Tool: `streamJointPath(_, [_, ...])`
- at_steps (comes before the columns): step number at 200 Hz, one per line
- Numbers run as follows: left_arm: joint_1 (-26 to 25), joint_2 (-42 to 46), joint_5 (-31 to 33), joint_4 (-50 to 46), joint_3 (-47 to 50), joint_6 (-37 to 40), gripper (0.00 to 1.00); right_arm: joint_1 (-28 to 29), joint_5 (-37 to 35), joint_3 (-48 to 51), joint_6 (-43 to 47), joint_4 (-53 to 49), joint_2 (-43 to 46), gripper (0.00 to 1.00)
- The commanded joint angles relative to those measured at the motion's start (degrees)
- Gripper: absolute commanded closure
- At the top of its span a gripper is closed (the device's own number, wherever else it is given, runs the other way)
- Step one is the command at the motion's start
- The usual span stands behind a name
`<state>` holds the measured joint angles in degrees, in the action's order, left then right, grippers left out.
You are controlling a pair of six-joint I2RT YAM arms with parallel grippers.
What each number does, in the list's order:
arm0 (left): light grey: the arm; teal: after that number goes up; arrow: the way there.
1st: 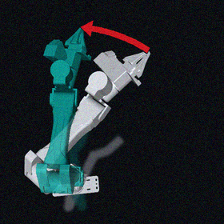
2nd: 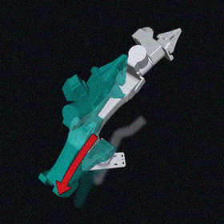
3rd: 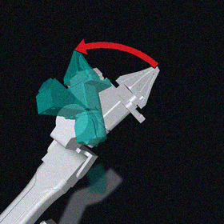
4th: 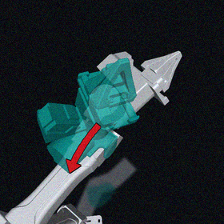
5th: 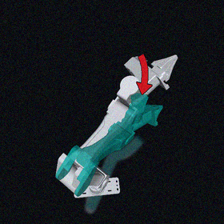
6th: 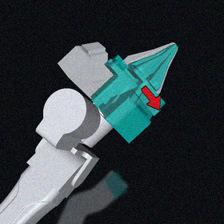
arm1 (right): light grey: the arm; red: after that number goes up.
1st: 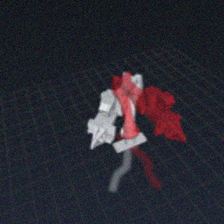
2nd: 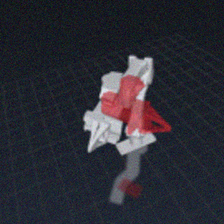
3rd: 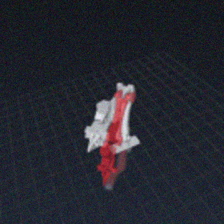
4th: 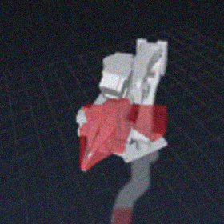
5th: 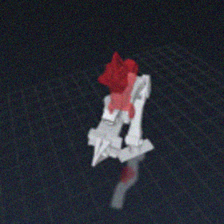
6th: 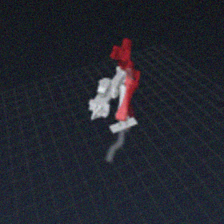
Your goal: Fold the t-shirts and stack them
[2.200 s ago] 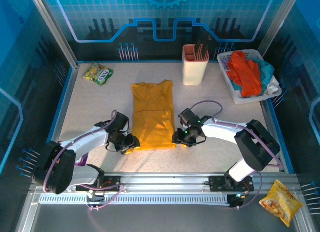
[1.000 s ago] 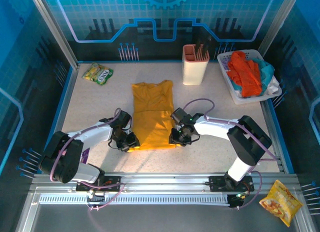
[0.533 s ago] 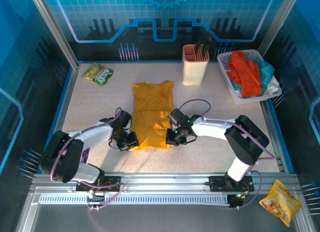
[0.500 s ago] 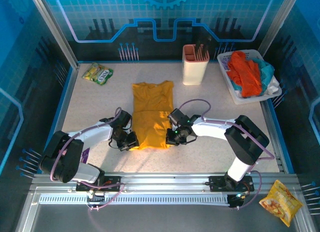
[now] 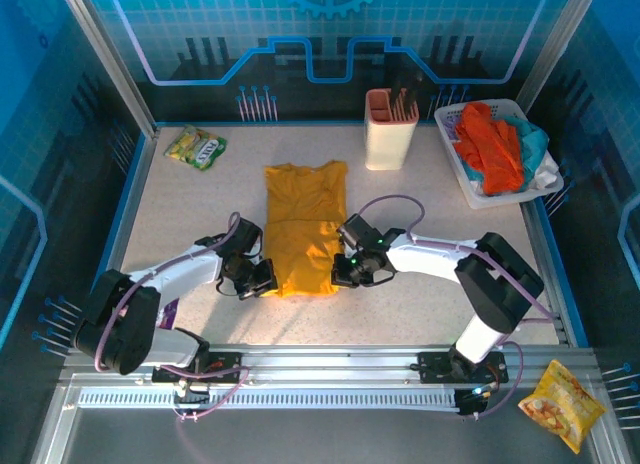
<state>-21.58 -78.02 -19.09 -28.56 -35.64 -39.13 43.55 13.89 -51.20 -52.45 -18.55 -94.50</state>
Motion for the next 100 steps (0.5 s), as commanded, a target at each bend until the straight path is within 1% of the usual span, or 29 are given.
streamJointPath(1, [-0.5,1.5,-0.4,0.5,-1.3,-2.0,1.0,-0.8,-1.3,0.5,2.5,-0.7,2.9,1.0])
streamJointPath(19, [-1.8,2.2,-0.8,1.5,-0.8,-3.4,1.0,-1.2,-2.1,0.5,3.5,-1.4,4.2,1.0])
streamJointPath(58, [-5.6,3.1,-0.5,2.6,-0.2,-6.5,1.0,-1.3,-1.8,4.9,3.9,-1.2,7.3,1.0])
streamJointPath(83, [-8.2,5.6,-0.3,3.3,2.8,-11.0,1.0,-0.9,-1.3,8.4,4.5,-0.3,10.6,1.0])
streamJointPath(100, [-11.1,8.6,0.4,2.7,4.5,-14.0,1.0,-0.1,-2.3,10.6,4.4,-0.8,13.9,1.0])
